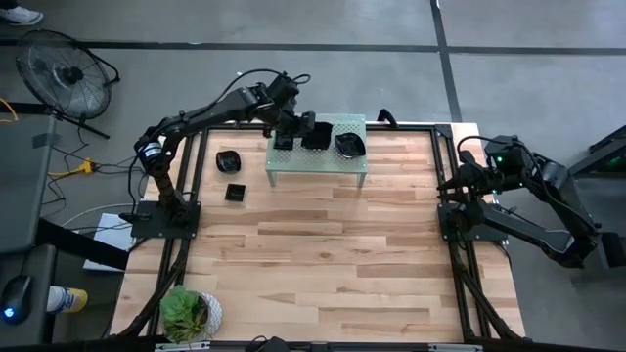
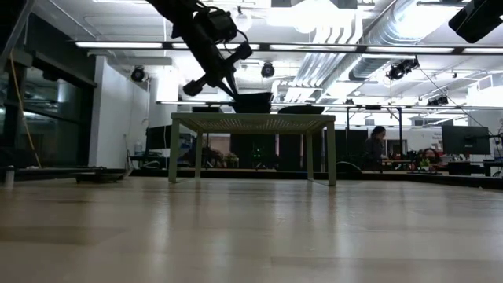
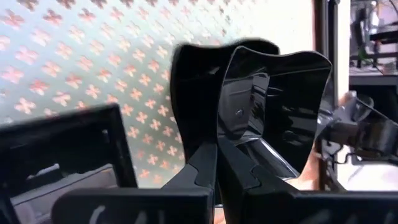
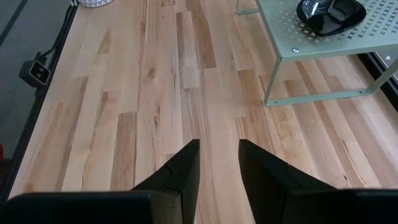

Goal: Pick & Place Mini shaped plates
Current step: Stack the wave square shaped plate on top of the wave square shaped plate on the shelf

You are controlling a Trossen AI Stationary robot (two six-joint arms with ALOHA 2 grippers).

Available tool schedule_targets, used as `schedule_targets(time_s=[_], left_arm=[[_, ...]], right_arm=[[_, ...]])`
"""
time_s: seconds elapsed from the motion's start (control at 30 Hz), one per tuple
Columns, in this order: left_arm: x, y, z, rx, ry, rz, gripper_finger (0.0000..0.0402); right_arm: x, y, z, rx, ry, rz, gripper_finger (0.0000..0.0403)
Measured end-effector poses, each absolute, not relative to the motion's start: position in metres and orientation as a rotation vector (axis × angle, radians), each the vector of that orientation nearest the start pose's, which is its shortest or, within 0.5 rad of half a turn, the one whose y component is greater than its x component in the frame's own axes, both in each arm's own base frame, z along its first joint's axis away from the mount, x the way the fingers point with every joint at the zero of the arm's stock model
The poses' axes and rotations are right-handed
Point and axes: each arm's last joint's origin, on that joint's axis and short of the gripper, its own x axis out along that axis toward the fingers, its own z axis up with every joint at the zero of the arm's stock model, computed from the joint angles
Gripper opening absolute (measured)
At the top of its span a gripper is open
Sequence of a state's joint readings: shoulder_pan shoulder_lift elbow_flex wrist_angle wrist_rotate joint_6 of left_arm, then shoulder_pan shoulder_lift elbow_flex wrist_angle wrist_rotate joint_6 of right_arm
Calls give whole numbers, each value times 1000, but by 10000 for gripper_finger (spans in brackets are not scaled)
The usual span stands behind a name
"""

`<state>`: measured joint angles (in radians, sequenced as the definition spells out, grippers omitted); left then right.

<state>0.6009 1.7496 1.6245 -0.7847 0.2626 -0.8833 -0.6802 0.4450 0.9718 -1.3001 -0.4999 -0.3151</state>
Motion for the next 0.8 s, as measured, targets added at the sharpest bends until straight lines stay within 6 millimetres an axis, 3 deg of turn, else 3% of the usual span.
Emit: schedule_targets(time_s=[0.8], left_arm=[[314,207,317,-1183,656,688,1]], right_arm=[[32,-8,327,127,657,-68,106]])
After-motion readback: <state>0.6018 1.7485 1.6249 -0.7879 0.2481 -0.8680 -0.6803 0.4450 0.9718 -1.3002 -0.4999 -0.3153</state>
